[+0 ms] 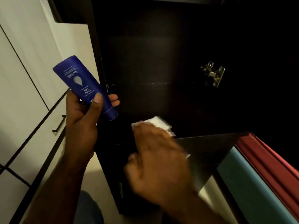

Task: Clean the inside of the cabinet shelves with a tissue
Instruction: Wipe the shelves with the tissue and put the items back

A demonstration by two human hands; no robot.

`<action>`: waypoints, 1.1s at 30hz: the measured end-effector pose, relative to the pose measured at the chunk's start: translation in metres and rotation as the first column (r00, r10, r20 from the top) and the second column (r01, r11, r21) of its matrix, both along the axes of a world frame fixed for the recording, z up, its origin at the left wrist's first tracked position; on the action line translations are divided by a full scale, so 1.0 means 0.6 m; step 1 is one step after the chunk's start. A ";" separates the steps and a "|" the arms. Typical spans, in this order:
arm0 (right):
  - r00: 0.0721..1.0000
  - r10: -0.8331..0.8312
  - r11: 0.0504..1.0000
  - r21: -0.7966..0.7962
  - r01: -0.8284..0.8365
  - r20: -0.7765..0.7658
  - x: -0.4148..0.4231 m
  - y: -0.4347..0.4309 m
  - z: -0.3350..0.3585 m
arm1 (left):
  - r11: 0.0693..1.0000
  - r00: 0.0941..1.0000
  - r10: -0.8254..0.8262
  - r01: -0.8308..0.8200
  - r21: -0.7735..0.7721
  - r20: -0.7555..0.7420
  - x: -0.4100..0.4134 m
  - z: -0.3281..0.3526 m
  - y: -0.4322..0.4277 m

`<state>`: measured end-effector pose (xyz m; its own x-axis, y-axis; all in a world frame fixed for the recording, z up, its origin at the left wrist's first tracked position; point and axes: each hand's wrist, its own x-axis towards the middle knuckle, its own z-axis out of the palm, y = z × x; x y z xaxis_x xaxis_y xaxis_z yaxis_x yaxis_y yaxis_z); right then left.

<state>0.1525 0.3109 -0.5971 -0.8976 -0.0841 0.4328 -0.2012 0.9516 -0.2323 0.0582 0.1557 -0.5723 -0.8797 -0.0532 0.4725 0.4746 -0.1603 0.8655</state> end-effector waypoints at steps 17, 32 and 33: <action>0.925 0.141 0.989 -0.016 -0.145 0.353 -0.152 0.030 0.065 | 0.988 0.999 -0.022 0.026 -0.152 0.023 -0.003 0.001 -0.004; 0.878 0.064 0.998 -0.018 -0.063 0.475 -0.245 0.106 0.104 | 0.994 0.994 0.114 -0.114 0.005 0.004 -0.001 0.003 0.001; 0.872 0.154 0.987 -0.042 -0.152 0.465 -0.246 0.062 0.097 | 0.992 0.992 0.124 -0.124 0.010 -0.003 -0.001 0.003 0.000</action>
<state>0.0048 0.3482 -0.5387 -0.9712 -0.2363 -0.0307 -0.2123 0.9167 -0.3385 0.0578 0.1557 -0.5705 -0.8644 -0.1664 0.4745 0.4944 -0.1091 0.8624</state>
